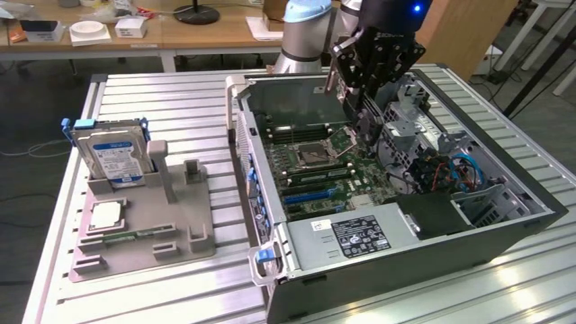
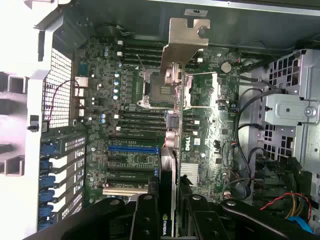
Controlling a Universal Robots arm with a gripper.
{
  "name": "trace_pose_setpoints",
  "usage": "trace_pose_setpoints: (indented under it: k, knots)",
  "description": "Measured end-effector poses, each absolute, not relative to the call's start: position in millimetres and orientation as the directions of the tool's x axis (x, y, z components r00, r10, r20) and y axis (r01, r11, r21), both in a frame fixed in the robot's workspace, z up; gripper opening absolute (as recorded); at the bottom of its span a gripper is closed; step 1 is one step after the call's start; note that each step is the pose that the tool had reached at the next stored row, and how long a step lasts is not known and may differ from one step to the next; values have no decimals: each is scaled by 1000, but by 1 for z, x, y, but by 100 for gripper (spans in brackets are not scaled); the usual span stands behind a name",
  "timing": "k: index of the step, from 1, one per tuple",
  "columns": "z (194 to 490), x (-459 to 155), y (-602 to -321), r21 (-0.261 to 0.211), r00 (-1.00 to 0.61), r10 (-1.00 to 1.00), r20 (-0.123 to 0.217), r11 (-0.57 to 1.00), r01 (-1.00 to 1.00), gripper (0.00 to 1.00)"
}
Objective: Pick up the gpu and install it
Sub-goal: 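Insert the gpu into the slot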
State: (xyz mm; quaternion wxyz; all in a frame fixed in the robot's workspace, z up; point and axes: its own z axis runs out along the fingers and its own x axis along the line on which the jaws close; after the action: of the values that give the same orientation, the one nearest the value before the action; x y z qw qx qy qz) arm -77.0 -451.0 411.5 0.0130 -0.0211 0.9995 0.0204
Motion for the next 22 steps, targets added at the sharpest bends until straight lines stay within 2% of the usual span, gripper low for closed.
trace_pose_setpoints:
  k: [22]
  knots:
    - [411,-75,-455,40,-999,-42,-27,998,-43,26]
